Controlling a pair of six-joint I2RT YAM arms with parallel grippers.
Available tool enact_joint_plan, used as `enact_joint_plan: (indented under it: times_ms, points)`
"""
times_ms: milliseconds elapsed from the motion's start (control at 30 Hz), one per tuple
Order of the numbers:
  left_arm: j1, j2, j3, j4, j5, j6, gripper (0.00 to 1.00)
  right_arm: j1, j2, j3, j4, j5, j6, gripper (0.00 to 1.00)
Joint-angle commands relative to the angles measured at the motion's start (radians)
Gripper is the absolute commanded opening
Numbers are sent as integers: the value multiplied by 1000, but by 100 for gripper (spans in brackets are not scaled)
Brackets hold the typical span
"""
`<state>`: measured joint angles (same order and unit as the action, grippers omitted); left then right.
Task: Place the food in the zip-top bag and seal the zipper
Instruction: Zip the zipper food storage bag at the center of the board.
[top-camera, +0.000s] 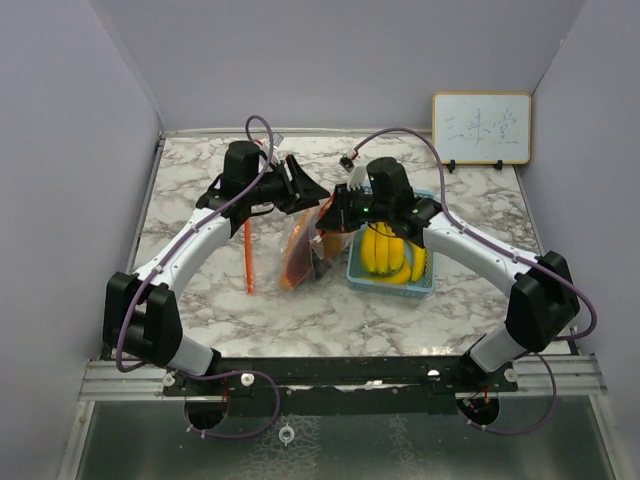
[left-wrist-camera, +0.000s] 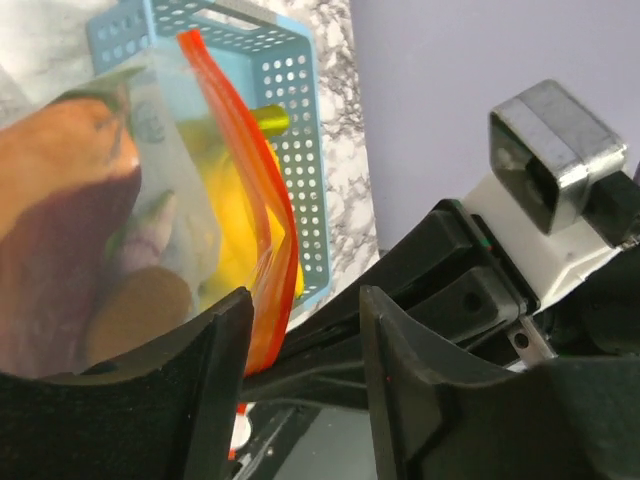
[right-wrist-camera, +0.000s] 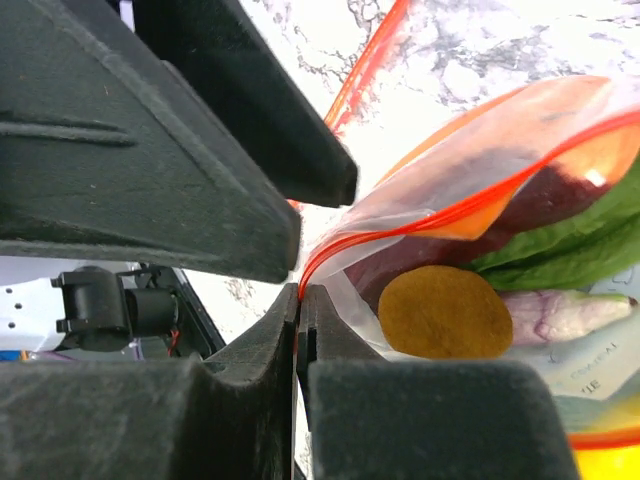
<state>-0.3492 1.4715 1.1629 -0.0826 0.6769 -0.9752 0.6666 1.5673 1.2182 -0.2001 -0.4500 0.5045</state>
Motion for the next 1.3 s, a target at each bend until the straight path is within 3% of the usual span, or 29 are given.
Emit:
enact_joint_plan:
  times_ms: [0,33,67,267,333,467,500,733,1067,1200,1267]
  points:
    - [34,-89,22,-130,-94,133,67,-4,-56,12,33,70,46,2]
    - [47,-111,16,-150,-112,151,94,-5,-64,12,28,80,51,2]
    - [64,-137,13,-166,-128,174,98,-6,-70,12,23,89,58,2]
    - [125,-334,-29,-261,-264,348,99,-31,-73,21,14,128,114,2]
    - [128,-401,-63,-258,-279,398,94,-36,-48,49,3,135,137,2]
    - [124,-484,-104,-247,-227,516,42,-36,16,130,-1,109,181,2]
    - [122,-497,-112,-257,-226,544,37,-36,34,150,-4,103,192,2]
    - [52,-587,-175,-261,-395,664,43,-36,131,288,-56,94,214,2]
    - [-268,-496,-236,-156,-848,746,57,-36,199,374,-95,99,233,2]
    - [-317,-479,-272,-79,-971,814,58,-36,215,395,-103,89,233,2]
    - [-328,-478,-318,-13,-990,856,53,-36,218,398,-104,88,233,2]
